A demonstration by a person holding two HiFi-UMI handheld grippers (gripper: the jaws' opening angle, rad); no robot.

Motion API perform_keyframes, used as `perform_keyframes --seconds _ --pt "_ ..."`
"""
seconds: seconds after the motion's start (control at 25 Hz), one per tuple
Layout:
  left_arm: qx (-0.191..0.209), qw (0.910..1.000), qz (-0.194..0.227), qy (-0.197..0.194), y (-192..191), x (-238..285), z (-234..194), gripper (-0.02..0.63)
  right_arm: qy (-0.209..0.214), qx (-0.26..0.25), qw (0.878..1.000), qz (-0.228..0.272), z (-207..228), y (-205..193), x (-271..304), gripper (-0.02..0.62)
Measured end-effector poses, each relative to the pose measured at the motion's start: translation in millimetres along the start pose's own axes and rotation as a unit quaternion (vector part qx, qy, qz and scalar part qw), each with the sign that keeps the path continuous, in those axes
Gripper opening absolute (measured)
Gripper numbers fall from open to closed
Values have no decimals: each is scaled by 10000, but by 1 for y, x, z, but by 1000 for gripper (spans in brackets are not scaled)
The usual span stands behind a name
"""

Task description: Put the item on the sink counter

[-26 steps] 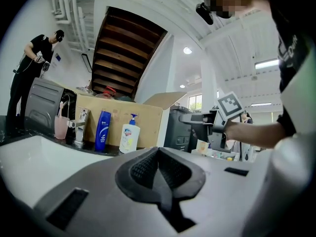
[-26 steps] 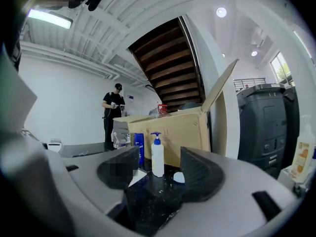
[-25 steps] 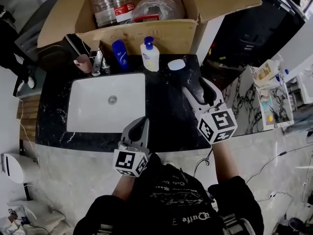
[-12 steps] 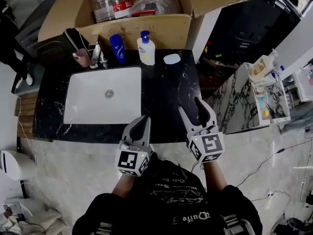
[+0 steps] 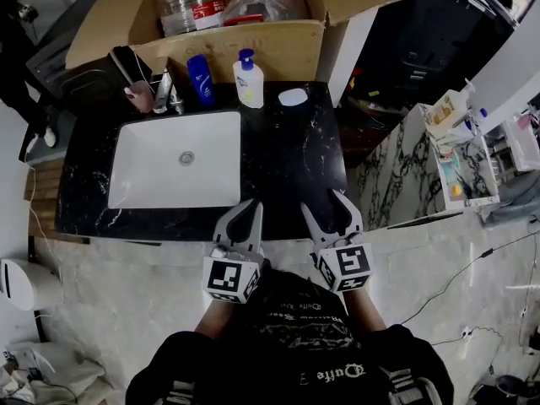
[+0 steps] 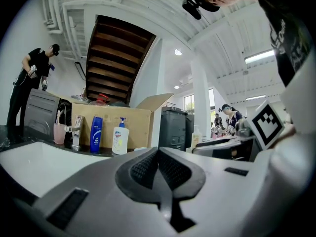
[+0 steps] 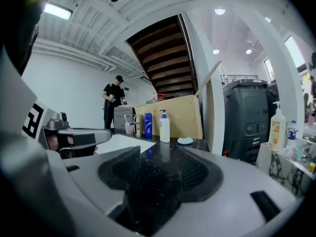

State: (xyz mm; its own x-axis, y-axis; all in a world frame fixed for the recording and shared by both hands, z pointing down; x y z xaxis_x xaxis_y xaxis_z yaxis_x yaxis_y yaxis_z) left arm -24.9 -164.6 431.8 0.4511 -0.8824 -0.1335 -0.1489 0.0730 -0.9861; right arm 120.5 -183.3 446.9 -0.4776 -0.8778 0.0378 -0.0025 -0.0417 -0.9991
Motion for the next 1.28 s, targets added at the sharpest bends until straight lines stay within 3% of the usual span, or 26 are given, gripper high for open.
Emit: perform_keyframes --seconds 0.2,0.6,0.88,1.28 --pt "46 10000 9 24 1 -3 2 8 89 -20 9999 -60 -2 1 -2 216" --pt "50 10000 -67 25 -3 -10 9 8 175 -134 9997 89 -10 7 1 23" --pt "93 9999 -68 46 -2 -12 8 8 302 19 9995 92 -13 7 4 0" --pt "117 9999 -80 35 -1 -15 5 8 450 -259 9985 152 -23 11 7 -2"
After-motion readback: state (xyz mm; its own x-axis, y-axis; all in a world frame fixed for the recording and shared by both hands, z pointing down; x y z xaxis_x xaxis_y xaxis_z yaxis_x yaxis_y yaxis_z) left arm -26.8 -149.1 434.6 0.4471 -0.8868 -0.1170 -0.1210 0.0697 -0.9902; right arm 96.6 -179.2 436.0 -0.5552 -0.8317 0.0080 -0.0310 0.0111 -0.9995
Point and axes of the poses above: the fingertips, and each gripper's own axes: x forward along the fingers, z to its right, y out of its top, the point moved 3 cm from there along -x, backward along the fingers, and after that the axes turned 13 degrees about z, right-handed, at the moved point
